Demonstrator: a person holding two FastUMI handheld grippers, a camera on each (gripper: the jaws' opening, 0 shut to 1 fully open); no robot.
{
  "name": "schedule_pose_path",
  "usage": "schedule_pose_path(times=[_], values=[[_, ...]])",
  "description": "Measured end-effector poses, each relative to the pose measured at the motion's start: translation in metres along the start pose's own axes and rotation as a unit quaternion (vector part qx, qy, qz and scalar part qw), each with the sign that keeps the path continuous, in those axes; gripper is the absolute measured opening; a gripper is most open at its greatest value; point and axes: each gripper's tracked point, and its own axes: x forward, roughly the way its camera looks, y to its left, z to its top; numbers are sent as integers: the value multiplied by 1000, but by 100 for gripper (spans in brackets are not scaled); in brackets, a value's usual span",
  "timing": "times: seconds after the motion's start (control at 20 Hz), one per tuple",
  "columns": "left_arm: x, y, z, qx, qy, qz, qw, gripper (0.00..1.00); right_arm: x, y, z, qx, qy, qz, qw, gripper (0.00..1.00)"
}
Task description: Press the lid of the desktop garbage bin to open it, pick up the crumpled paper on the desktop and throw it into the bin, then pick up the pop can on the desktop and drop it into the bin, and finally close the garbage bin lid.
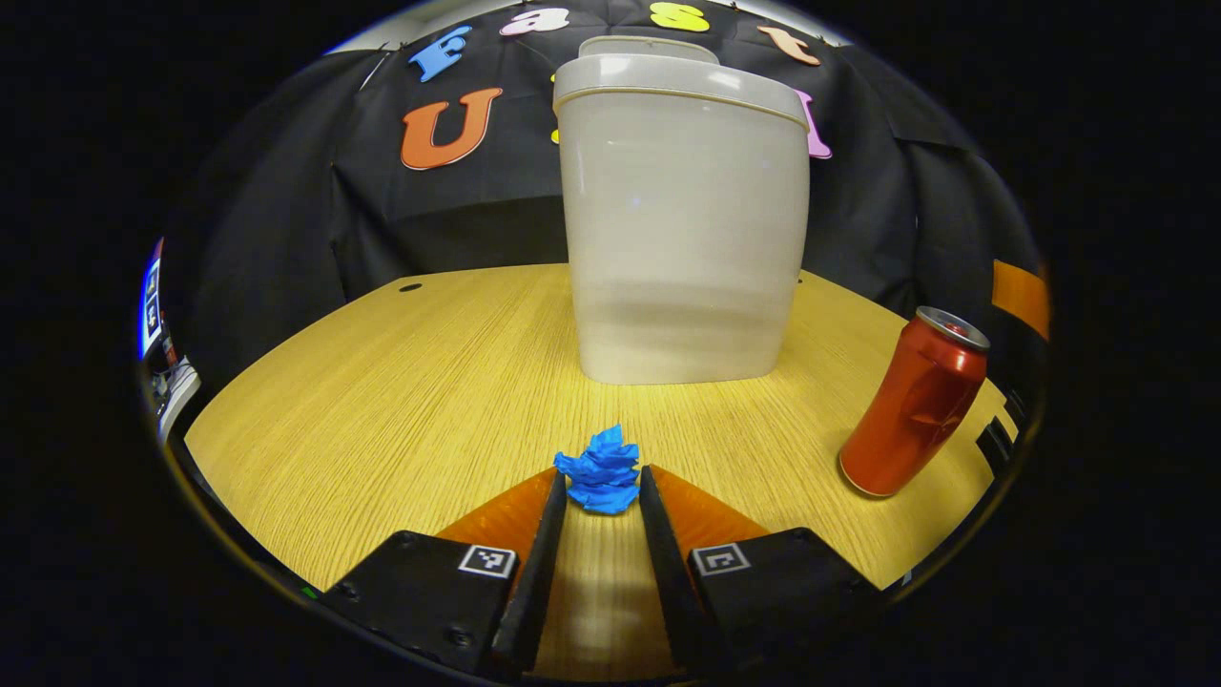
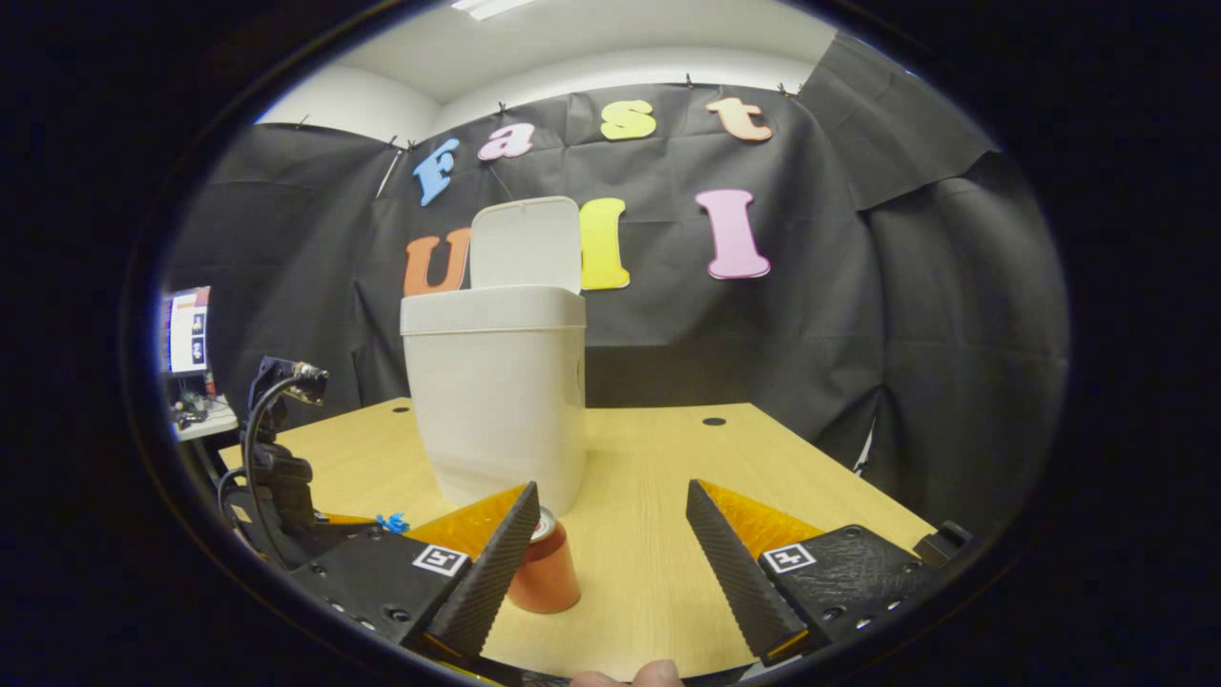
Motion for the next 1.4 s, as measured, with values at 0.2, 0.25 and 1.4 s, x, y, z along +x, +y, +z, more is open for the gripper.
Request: schedule_pose_path(times=[0.2,0.25,1.4], values=[[0,-1,3,-11,-11,-7,1000,35,-7,6,-3,-1,2,5,1000,94],[0,-3,5,-12,-13,-11,1000,30,-9,9,-3,-4,3,7,1000,96],[-69,26,149,-13,-202,-17,979,22,-4,59,-80,3,95,6,995,96]])
